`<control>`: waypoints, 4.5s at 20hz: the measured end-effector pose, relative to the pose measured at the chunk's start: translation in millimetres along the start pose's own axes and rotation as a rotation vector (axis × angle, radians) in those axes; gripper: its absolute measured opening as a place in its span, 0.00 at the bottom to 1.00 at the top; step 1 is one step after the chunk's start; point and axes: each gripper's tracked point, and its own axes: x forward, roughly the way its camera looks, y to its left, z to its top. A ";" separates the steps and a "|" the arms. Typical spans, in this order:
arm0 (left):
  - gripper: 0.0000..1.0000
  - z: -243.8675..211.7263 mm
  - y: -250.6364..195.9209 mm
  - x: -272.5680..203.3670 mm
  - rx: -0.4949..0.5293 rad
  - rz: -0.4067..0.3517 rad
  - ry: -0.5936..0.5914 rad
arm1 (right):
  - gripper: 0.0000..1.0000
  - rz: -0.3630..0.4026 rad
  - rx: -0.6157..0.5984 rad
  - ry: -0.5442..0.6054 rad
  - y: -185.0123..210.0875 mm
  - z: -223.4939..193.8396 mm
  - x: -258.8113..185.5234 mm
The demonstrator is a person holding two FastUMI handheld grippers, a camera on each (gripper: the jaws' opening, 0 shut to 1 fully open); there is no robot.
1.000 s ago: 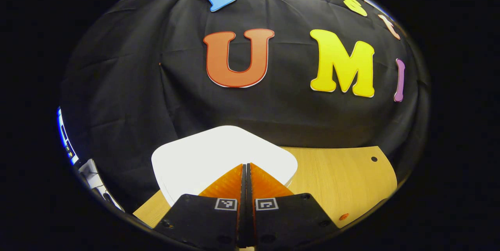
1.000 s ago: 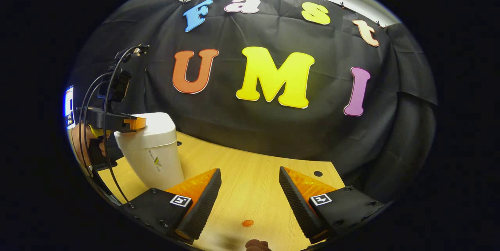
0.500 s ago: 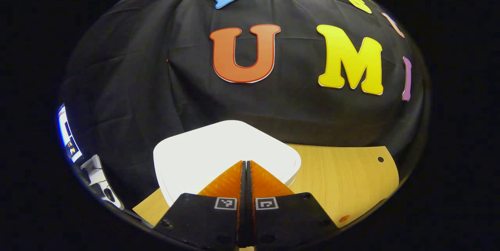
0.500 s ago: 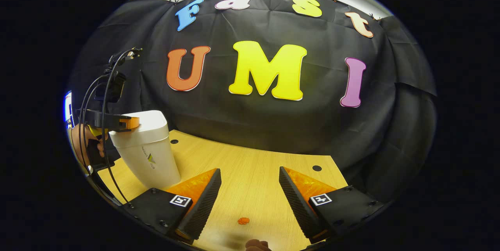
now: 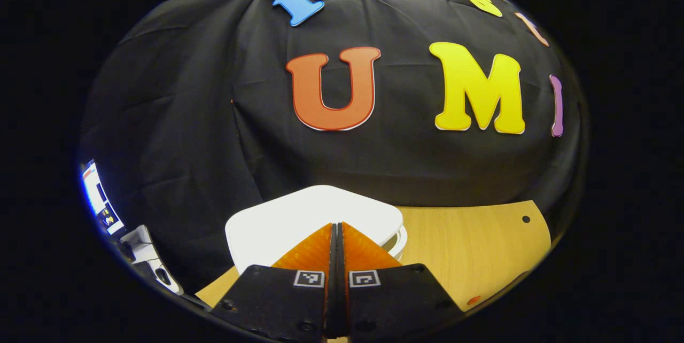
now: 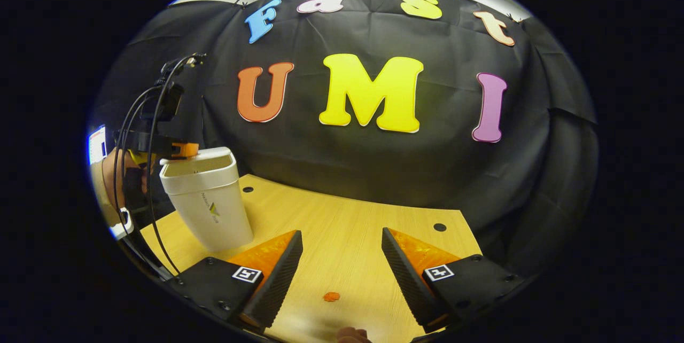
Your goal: Press the lid of the desktop garbage bin to open it, pick up the crumpled paper on the desktop and throw it into the bin, then pick up the pop can on the desktop and drop it into the bin, and finally close the garbage bin lid.
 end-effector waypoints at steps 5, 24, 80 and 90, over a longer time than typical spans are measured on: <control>0.04 26.0 0.6 -13.9 0.006 0.022 -0.054 | 0.94 0.005 0.008 0.001 -18.1 -7.4 -10.4; 0.91 -19.8 -76.6 -104.4 -0.083 -0.058 -0.068 | 0.94 0.116 0.013 0.085 -53.2 -64.5 -24.2; 0.92 -200.9 -74.6 -113.4 0.108 -0.436 0.192 | 0.24 0.000 0.129 0.752 29.6 -256.1 105.9; 0.93 -213.8 -94.6 -108.4 0.109 -0.491 0.224 | 0.24 0.067 0.185 0.523 31.2 -119.2 71.9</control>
